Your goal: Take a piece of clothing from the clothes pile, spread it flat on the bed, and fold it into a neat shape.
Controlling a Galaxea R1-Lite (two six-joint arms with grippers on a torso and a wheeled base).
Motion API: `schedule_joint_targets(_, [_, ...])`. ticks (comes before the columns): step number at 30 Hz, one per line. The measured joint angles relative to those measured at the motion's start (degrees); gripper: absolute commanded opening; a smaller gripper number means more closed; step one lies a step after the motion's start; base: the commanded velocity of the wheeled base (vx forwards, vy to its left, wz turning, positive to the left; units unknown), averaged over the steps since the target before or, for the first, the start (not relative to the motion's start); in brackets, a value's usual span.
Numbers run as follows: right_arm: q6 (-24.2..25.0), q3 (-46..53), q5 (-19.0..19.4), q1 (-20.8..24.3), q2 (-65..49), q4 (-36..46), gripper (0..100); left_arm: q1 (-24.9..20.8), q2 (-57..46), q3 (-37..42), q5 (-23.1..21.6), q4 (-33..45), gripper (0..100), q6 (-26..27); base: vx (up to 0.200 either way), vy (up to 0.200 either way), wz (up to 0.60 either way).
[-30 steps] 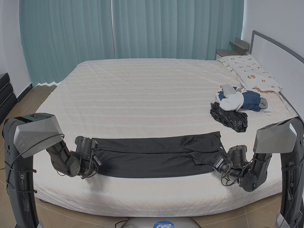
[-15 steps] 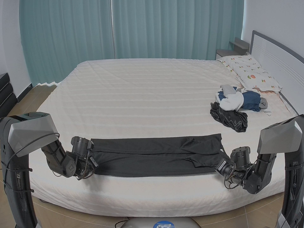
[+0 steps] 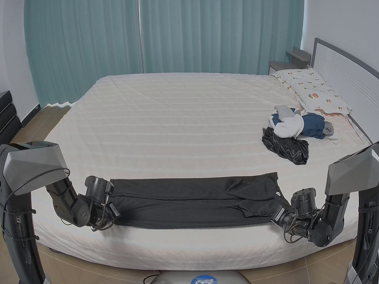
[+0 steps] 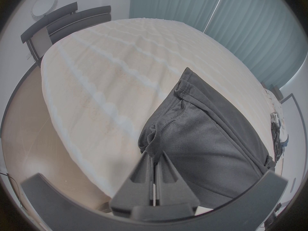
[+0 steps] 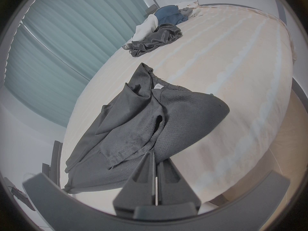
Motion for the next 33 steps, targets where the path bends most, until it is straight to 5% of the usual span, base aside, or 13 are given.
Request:
schedule_joint_targets(8, [-0.8,1.9,0.0,0.3,-0.1,-0.6,0,0.0,-0.4,2.4,-0.1,-0.4,0,1.6,0.0,0.0,0.0])
schedule_joint_targets(9, [-0.9,2.1,0.0,0.4,-0.1,-0.8,0,0.0,-0.4,2.4,-0.1,-0.4,100,1.6,0.0,0.0,0.0])
schedule_joint_targets(10, [-1.0,2.1,0.0,0.5,-0.1,-0.9,0,0.0,-0.4,2.4,-0.1,-0.4,100,1.6,0.0,0.0,0.0])
schedule_joint_targets(11, [-1.1,2.1,0.0,0.6,0.0,-1.0,100,0.0,-0.4,2.4,-0.2,-0.5,100,1.6,0.0,0.0,0.0])
schedule_joint_targets(26, [-7.8,5.6,-0.2,-2.1,-4.8,-1.6,100,3.6,-4.9,4.0,-1.4,-0.1,100,7.3,0.0,0.0,0.0])
schedule_joint_targets(33, [-11.0,7.1,1.5,-8.0,-8.6,-1.6,100,8.7,-7.6,3.1,-10.1,-0.2,100,10.7,0.0,0.0,0.0])
